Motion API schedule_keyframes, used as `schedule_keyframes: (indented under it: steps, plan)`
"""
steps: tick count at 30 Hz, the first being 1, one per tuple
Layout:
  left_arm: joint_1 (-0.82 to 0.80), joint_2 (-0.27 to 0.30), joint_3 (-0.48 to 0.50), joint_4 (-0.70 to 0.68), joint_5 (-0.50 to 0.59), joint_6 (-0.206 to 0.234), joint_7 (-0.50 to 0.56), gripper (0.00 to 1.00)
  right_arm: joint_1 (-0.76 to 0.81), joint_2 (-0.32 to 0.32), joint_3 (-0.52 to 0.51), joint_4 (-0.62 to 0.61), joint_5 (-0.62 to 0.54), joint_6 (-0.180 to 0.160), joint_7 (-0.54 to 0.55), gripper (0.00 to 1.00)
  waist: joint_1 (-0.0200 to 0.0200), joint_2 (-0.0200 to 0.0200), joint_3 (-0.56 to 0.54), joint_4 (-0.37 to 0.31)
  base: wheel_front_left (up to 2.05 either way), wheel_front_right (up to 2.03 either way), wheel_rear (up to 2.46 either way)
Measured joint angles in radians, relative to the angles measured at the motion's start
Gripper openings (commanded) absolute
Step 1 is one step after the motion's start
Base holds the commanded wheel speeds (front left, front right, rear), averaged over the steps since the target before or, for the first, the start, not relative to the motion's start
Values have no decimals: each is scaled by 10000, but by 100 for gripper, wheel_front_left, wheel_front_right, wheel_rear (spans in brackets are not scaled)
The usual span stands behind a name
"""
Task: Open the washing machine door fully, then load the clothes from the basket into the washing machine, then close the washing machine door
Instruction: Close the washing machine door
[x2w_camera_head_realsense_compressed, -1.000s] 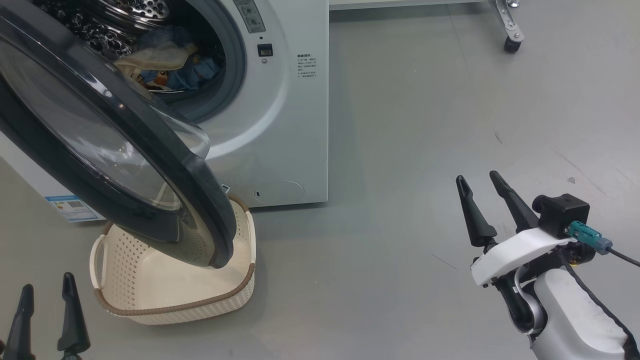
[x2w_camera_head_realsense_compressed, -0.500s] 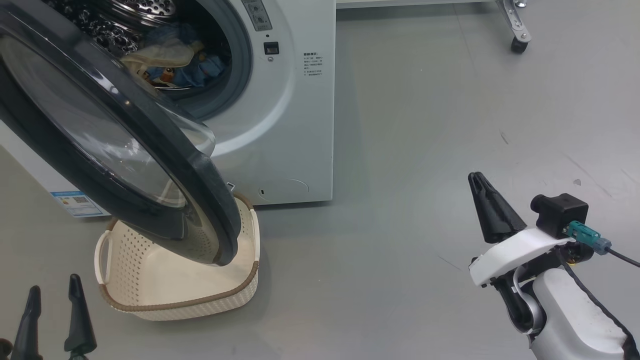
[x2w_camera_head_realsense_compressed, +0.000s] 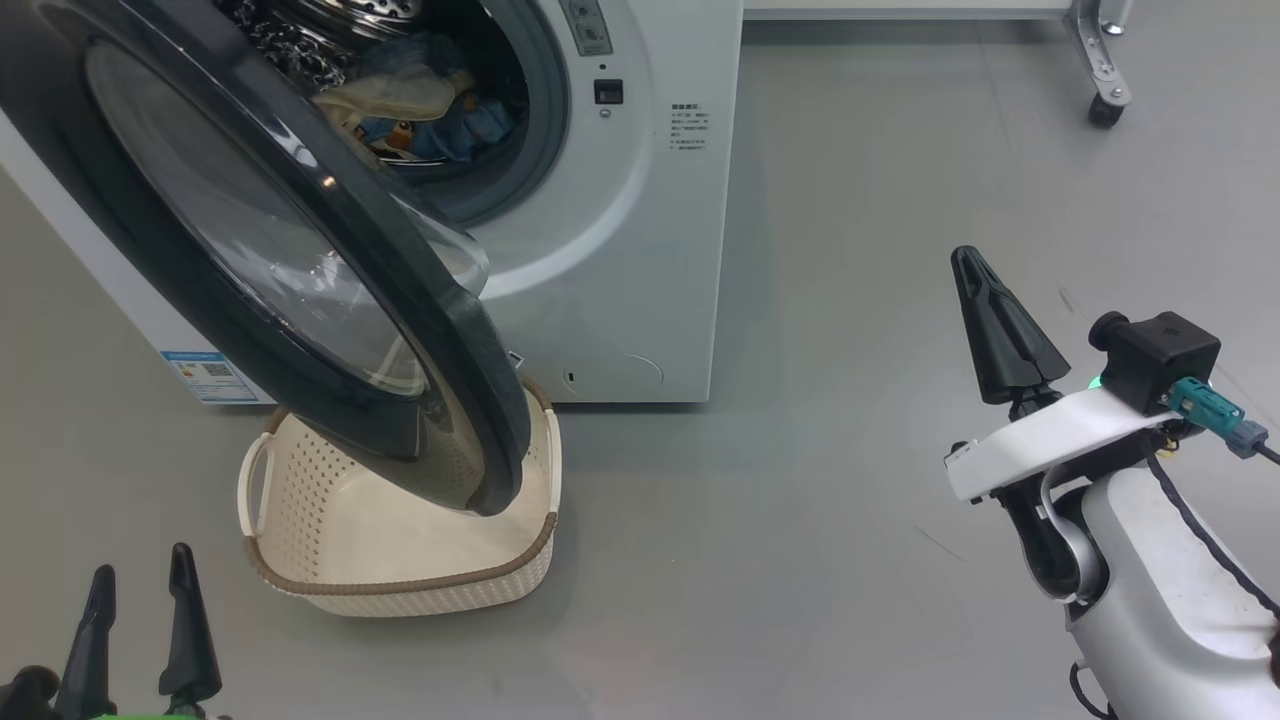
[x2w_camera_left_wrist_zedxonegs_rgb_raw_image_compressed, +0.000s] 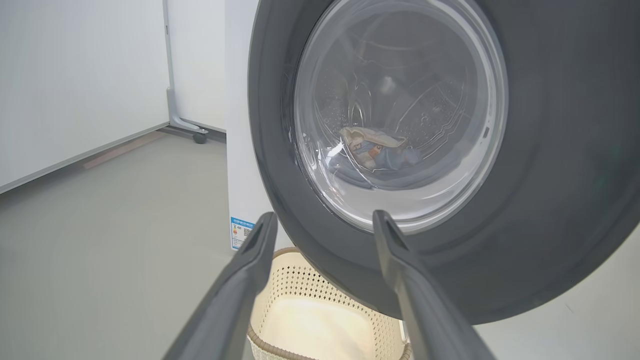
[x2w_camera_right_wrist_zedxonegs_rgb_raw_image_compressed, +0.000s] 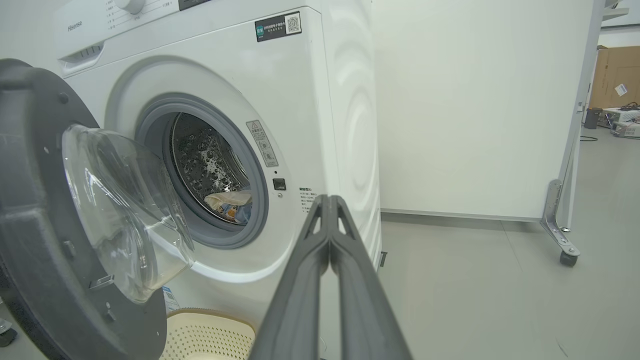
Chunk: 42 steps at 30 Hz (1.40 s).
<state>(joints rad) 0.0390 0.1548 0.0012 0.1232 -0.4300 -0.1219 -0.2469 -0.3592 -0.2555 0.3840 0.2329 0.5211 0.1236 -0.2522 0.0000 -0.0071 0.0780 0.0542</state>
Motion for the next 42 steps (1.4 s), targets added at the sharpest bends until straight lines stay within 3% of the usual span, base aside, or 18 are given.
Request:
schedule_keyframes:
  steps: [25,42]
  plan:
    - [-151,-155,-385,470,-6,0,-13,100,-1220,146,1503,-2140,-222,0,-2,0,0,0,-182,1992,0,0,0]
    - [-158,-180,-502,656,-107,0,-13,100,-1673,-38,3841,-1417,-268,2,0,0,0,0,-198,3585,0,0,0]
